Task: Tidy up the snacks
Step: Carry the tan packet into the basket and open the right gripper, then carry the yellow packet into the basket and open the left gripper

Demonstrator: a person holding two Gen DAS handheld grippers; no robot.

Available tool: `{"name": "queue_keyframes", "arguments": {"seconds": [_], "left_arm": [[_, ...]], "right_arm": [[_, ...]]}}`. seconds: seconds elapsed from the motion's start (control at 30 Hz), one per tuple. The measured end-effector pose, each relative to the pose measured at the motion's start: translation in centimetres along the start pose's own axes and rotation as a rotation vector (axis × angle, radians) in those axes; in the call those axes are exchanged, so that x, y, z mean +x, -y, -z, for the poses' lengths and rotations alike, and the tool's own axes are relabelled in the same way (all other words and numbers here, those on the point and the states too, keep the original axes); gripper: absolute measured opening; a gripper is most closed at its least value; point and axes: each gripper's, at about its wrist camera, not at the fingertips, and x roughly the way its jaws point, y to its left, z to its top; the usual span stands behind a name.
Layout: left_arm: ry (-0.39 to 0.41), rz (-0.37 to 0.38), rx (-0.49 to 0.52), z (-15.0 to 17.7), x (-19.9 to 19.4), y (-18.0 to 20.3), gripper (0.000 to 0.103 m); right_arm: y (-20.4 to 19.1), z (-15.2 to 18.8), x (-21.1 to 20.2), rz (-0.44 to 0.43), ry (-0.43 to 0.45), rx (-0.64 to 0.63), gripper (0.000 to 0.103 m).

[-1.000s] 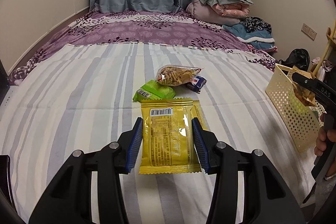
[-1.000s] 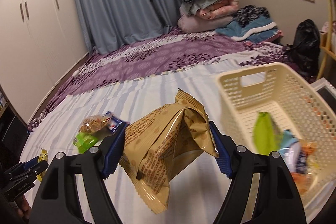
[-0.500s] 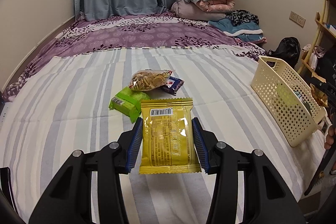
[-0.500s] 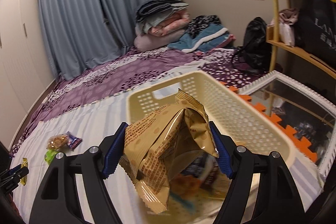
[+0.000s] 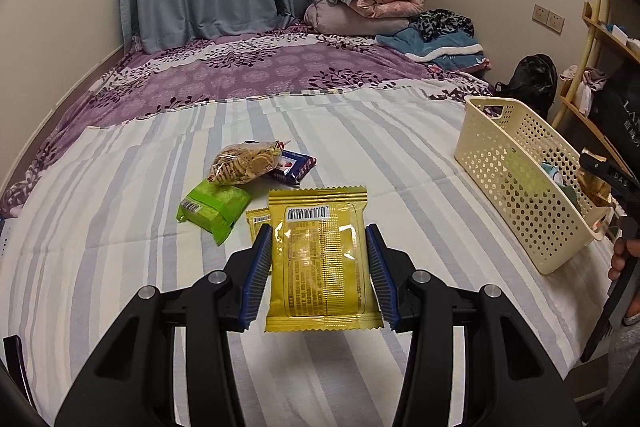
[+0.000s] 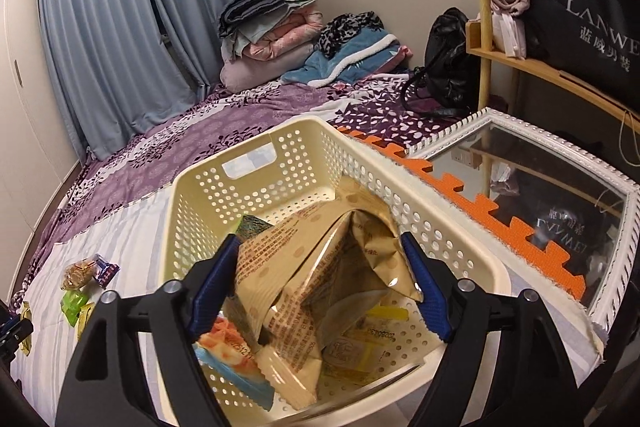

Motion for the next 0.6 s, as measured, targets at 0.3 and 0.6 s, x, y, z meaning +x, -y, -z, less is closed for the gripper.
{"name": "queue_keyframes", "arguments": {"seconds": [0.3,0.6], "left_arm": [[-0.002,0.017,0.029,-0.4,0.1,1.6,0.048],[0.014,0.054,0.076,-1.8,0.2,4.3,0.048]], "right_arm": [[1.1,0.1,-1.2,-0.002,0.053,0.049,0.088],[1.6,0.8,-1.7,0.002,0.058,0.046,0.088]]}}
